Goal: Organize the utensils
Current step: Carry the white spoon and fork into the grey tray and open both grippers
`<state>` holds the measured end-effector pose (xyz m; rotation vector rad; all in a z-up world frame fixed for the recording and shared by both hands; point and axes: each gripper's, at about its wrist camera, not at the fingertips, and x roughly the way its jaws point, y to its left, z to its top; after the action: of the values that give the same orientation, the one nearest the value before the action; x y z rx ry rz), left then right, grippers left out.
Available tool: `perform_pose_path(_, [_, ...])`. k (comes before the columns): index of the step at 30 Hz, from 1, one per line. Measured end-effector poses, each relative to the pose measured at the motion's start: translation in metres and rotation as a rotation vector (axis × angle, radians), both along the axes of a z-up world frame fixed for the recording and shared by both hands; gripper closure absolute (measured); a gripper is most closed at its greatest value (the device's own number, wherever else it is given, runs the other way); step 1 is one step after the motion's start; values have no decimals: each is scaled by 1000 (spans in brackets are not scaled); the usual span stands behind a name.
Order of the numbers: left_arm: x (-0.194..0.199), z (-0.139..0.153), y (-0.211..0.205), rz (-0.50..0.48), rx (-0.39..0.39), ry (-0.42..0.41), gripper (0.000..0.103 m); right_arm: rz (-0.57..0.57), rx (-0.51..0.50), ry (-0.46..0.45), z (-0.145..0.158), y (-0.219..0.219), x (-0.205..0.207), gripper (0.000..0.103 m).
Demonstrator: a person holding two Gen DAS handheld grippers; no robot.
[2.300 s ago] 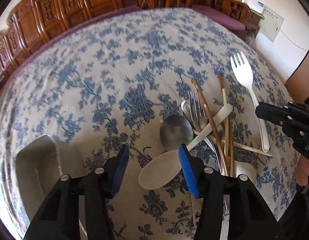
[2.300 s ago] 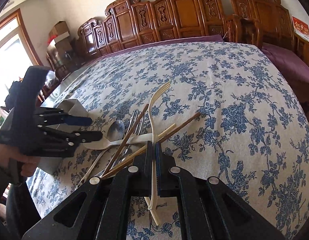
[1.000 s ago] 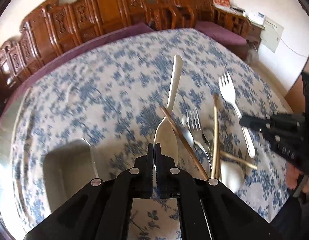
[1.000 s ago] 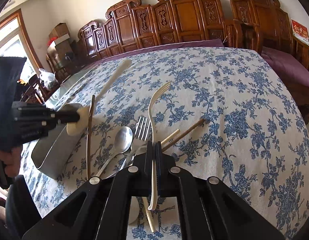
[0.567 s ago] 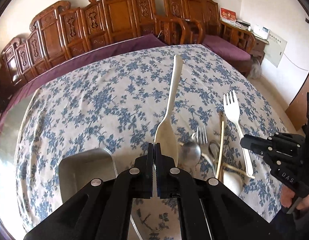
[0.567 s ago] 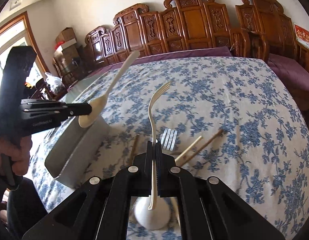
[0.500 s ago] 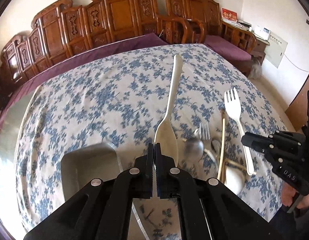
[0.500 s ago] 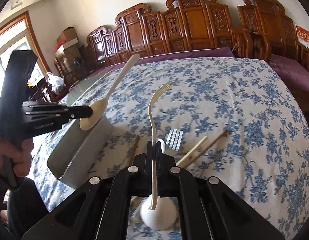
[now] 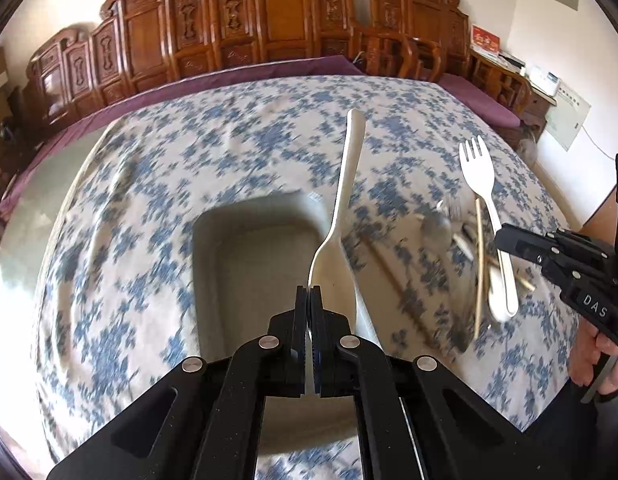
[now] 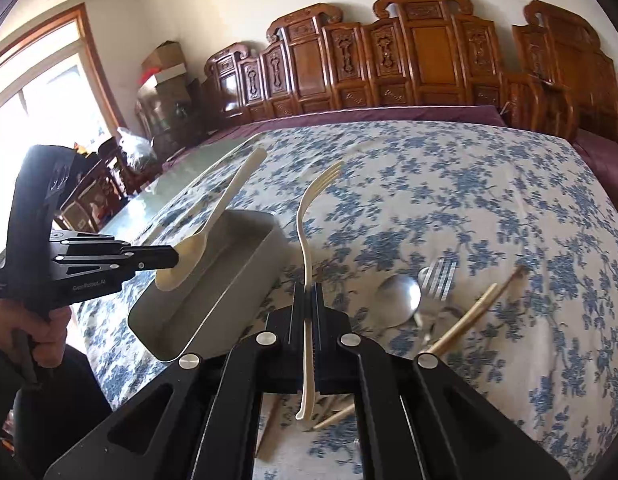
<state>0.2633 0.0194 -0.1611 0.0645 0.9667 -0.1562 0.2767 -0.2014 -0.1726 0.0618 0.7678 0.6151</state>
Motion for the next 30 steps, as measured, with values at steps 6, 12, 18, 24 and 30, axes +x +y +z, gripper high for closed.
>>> perform_pose_path(6, [-12, -20, 24, 49, -2, 47, 102, 27, -13, -1, -3, 15, -6, 99])
perform_pose_path(12, [-13, -35, 34, 76, -10, 81, 102, 33, -15, 0, -5, 21, -9, 99])
perform_pose_path(18, [-9, -39, 38, 85, -28, 66, 99, 19, -13, 17, -5, 24, -9, 99])
perform_pose_path(24, [-15, -30, 47, 95, -62, -3, 94, 24, -33, 25, -2, 39, -5, 99])
perform_pose_path(30, [-23, -12, 58, 101, -74, -84, 94, 52, -28, 29, 5, 74, 2, 99])
